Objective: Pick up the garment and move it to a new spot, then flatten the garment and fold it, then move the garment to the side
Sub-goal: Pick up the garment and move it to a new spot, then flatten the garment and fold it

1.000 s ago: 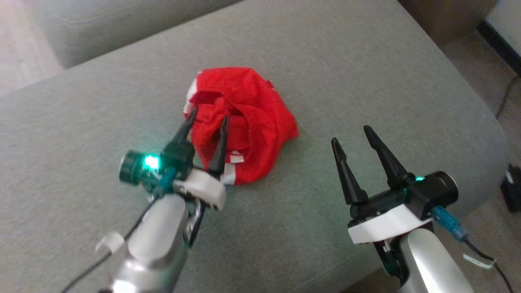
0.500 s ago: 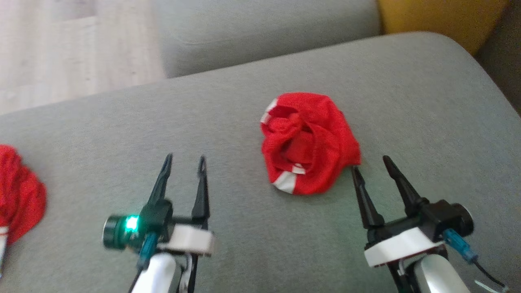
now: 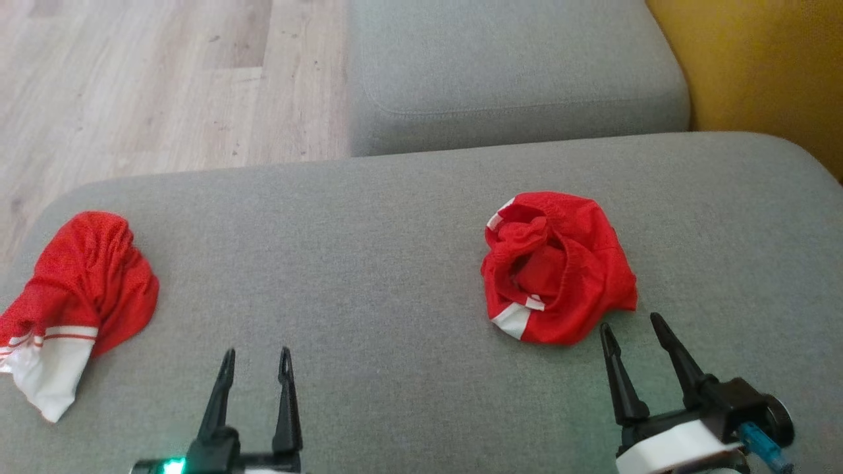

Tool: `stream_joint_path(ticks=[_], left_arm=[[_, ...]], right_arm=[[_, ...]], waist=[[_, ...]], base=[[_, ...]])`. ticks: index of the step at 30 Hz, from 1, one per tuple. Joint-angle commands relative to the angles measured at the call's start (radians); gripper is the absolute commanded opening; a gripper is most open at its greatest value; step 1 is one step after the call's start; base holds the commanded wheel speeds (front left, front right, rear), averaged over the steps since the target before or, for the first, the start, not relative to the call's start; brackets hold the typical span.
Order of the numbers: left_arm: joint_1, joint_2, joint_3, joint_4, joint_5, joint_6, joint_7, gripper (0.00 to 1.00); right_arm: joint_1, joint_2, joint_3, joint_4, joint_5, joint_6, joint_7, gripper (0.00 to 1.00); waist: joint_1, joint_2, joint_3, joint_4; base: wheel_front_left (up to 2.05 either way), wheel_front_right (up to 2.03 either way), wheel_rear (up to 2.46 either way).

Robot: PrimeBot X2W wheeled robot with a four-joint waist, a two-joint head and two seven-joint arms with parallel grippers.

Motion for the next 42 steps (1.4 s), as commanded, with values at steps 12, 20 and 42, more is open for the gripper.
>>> stream_joint_path(ticks=[12, 20, 42], left_arm=[[-0.028, -0.004, 0.036, -0.051, 0.048, -0.009, -0.009, 1.0], [-0.023, -0.005, 0.031, -0.049, 0.053, -0.008, -0.009, 1.0], [-0.06, -0.006, -0.04, 0.013, 0.103, -0.036, -0.009, 1.0]], right_arm=[[-0.027, -0.001, -0.003, -0.034, -0.012, -0.001, -0.011, 1.0], [-0.025, 0.0, -0.006, -0.034, -0.013, -0.001, -0.011, 1.0], [-0.033, -0.002, 0.023, -0.034, -0.008, -0.001, -0.011, 1.0]], waist=[[0.0003, -0.0001, -0.004, 0.013], [0.0003, -0.0001, -0.004, 0.009], [0.0003, -0.0001, 0.001, -0.061]], base=[[0.0, 0.0, 0.0], [0.0, 0.0, 0.0], [0.0, 0.0, 0.0]])
